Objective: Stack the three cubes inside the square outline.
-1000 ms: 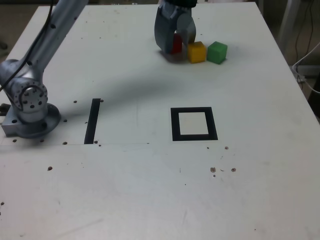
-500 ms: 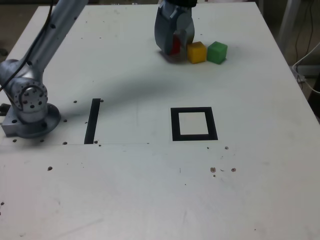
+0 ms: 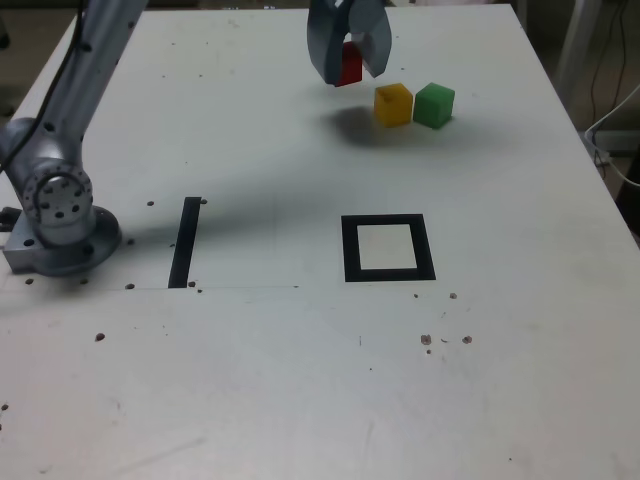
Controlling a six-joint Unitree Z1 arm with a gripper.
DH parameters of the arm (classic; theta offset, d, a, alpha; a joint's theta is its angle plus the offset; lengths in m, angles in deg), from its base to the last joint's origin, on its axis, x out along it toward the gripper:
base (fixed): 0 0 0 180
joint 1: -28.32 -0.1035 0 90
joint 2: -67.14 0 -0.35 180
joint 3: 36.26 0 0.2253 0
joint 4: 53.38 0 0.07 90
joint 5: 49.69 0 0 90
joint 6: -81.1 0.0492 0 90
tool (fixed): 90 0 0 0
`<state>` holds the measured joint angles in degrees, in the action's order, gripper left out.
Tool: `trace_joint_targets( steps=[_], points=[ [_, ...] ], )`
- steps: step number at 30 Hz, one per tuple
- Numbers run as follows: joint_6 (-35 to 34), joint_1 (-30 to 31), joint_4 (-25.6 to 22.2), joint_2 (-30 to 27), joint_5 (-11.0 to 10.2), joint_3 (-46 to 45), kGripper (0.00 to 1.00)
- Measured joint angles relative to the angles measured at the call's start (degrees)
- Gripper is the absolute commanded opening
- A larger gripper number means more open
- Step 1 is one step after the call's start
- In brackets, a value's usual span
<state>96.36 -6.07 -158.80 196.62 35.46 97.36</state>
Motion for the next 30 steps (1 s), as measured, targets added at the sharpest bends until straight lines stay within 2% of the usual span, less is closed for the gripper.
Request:
trace_joint_targets(
  steps=[14, 23, 30],
  points=[
    [-4.6, 15.1, 1.9, -10.7, 0.8, -15.9, 0.29],
    [-9.0, 25.0, 3.6, -13.7, 3.2, -21.0, 0.29],
    [-11.2, 30.3, 7.3, -13.7, 5.6, -24.7, 0.29]
  ],
)
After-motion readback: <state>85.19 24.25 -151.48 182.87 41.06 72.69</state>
